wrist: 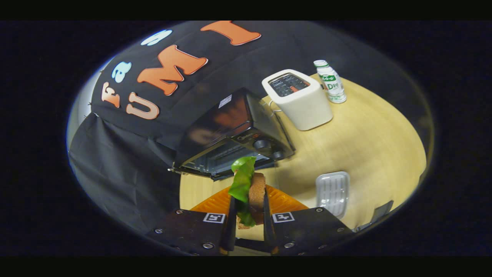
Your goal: Open the toaster oven, put the food inside, and close the toaster oven door.
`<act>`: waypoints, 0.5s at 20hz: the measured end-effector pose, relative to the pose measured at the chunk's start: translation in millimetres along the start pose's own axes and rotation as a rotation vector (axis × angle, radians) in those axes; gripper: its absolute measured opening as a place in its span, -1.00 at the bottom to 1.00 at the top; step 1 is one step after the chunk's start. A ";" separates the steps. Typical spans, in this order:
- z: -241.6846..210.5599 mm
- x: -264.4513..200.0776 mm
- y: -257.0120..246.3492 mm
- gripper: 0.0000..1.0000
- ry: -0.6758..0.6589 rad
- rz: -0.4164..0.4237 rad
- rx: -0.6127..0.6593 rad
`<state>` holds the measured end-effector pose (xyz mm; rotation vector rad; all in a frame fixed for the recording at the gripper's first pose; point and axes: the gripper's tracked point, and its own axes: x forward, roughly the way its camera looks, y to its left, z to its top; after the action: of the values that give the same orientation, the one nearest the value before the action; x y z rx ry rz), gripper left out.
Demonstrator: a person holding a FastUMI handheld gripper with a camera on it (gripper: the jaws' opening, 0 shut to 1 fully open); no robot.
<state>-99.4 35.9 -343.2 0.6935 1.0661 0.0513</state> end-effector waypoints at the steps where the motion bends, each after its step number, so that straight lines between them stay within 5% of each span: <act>1: -5.4 8.9 8.4 -0.40 0.013 0.018 0.011; 10: -8.2 91.7 63.4 -0.40 -0.033 0.112 0.126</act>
<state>-42.0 123.2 -383.0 0.8648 1.0040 0.0692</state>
